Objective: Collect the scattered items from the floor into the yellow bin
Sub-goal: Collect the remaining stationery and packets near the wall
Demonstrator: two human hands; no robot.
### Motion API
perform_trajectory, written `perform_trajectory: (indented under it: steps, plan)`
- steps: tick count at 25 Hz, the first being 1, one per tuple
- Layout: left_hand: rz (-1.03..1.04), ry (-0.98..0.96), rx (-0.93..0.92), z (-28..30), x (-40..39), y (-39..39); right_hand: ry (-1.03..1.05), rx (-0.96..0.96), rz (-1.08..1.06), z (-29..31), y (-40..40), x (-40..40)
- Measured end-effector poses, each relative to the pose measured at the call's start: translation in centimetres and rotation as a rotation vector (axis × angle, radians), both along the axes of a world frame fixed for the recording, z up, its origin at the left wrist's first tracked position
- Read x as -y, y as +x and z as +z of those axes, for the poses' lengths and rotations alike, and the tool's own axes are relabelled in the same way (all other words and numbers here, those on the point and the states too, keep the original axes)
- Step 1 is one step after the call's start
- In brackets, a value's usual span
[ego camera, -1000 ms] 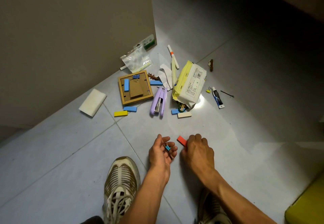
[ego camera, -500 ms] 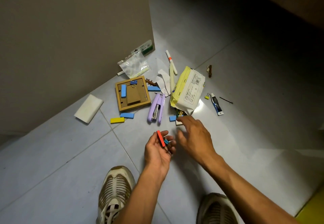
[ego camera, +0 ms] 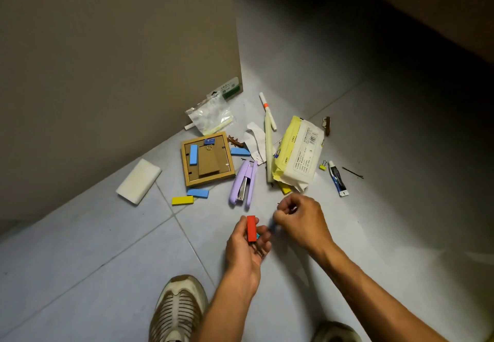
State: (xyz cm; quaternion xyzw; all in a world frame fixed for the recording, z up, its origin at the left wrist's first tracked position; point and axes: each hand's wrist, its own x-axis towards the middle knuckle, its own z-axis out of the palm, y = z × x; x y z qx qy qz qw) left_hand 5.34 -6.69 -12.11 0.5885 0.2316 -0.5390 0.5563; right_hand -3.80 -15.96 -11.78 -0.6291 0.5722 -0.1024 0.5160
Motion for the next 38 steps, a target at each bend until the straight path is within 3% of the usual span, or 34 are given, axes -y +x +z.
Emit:
perform_trajectory:
  steps: [2, 4, 9, 11, 17, 19, 23, 25, 26, 29, 30, 33, 34, 36, 38]
  plan:
    - [0.002, -0.078, -0.061, 0.2, 0.7, -0.5, 0.178, 0.286, -0.152, 1.7, -0.5, -1.7]
    - [0.020, -0.163, -0.135, 0.6, 1.5, -0.8, 0.176, 0.357, -0.122, 2.9, -0.9, -3.3]
    - [0.073, -0.167, -0.143, 0.2, 2.6, -0.8, -0.469, -0.102, -0.040, 2.5, -0.1, 0.5]
    - [0.079, -0.129, -0.098, -0.2, 2.5, -0.3, -0.570, -0.230, 0.024, 1.9, 1.0, 3.5]
    - [0.077, -0.080, 0.005, -1.1, 1.0, 1.3, -0.380, -0.482, 0.252, -2.9, 0.6, -0.7]
    - [0.078, -0.045, 0.028, -1.5, 0.7, 1.3, -0.306, -0.357, 0.157, -3.3, 0.7, -1.2]
    - [0.075, -0.051, -0.016, -1.4, 0.5, 0.7, -0.024, 0.135, -0.237, -1.0, -0.7, -0.6]
    - [0.090, -0.133, -0.082, -1.1, 0.7, 0.4, 0.065, 0.381, -0.173, 0.7, -0.8, -1.5]
    - [0.102, -0.168, -0.112, -1.0, 0.8, 0.3, 0.043, 0.413, -0.124, 1.2, -0.8, -2.5]
    - [0.151, -0.191, -0.102, -0.8, 0.5, 0.5, -0.211, 0.146, -0.128, 0.3, -1.1, -4.1]
    - [0.165, -0.188, -0.082, -0.8, 0.1, 1.0, -0.265, 0.012, -0.052, -0.1, -0.9, -4.3]
    - [0.178, -0.162, -0.013, -0.8, -1.1, 2.7, -0.335, -0.362, 0.434, -2.0, 0.7, -5.2]
    - [0.175, -0.149, 0.008, -0.8, -1.6, 3.2, -0.328, -0.420, 0.478, -2.1, 1.2, -5.2]
    - [0.169, -0.122, 0.043, -1.0, -2.2, 3.9, -0.260, -0.334, 0.291, -1.5, 1.5, -4.8]
    - [0.161, -0.126, 0.037, -1.1, -2.4, 4.1, -0.128, 0.009, -0.017, -0.7, 1.0, -4.7]
